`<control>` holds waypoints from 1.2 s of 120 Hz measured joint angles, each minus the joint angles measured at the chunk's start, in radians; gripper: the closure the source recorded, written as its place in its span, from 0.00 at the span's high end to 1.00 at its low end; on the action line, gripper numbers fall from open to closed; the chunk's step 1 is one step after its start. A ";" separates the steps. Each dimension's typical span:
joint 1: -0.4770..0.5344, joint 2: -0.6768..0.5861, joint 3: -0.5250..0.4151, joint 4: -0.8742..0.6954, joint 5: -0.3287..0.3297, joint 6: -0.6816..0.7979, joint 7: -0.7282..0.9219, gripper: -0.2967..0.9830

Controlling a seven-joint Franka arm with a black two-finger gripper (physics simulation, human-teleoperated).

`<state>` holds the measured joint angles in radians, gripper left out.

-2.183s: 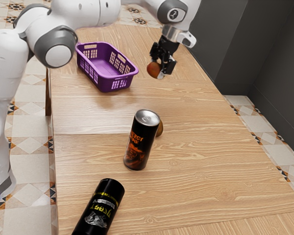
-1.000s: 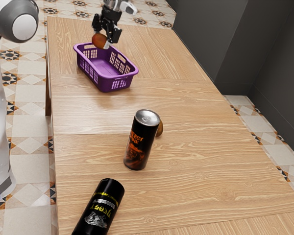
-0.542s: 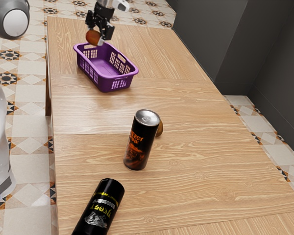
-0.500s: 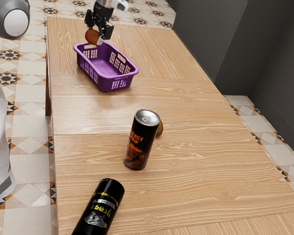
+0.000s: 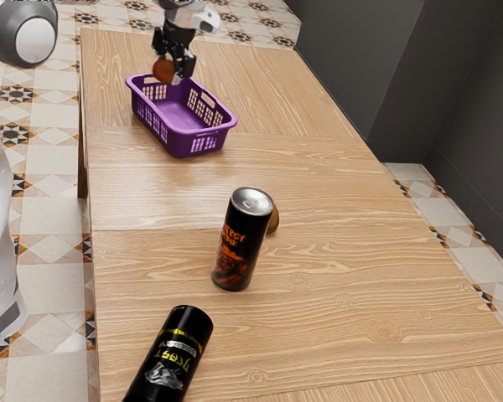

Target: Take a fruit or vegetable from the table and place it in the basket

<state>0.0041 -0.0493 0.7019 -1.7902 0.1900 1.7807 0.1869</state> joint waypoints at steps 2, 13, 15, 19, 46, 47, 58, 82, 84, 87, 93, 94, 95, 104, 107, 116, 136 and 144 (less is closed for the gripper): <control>0.003 0.007 0.001 0.000 -0.005 0.008 0.002 0.57; 0.031 0.073 0.004 0.010 -0.053 0.058 0.018 0.57; 0.034 0.083 0.005 0.012 -0.060 0.066 0.021 0.56; 0.039 0.096 0.004 0.015 -0.073 0.083 0.026 0.56; 0.026 0.141 -0.033 0.024 -0.134 0.181 0.057 0.57; 0.025 0.143 -0.034 0.024 -0.137 0.184 0.058 0.57; 0.024 0.164 -0.038 0.020 -0.168 0.210 0.067 0.57; 0.034 0.159 -0.037 0.020 -0.182 0.121 0.072 0.57; 0.034 0.160 -0.037 0.020 -0.182 0.118 0.072 0.57; 0.033 0.161 -0.037 0.020 -0.181 0.113 0.073 0.57; 0.032 0.160 -0.038 0.020 -0.179 0.100 0.074 0.57; 0.032 0.159 -0.038 0.020 -0.179 0.096 0.074 0.57; 0.032 0.159 -0.038 0.020 -0.179 0.092 0.074 0.57; 0.032 0.152 -0.038 0.022 -0.177 0.061 0.075 0.57; 0.033 0.152 -0.037 0.021 -0.176 0.054 0.075 0.57; 0.043 0.163 -0.037 0.020 -0.174 0.051 0.077 0.57; 0.049 0.186 -0.039 0.017 -0.174 0.066 0.078 0.57; 0.050 0.195 -0.039 0.017 -0.176 0.075 0.079 0.57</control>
<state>0.0544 0.1458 0.6624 -1.7735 0.0142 1.8556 0.2659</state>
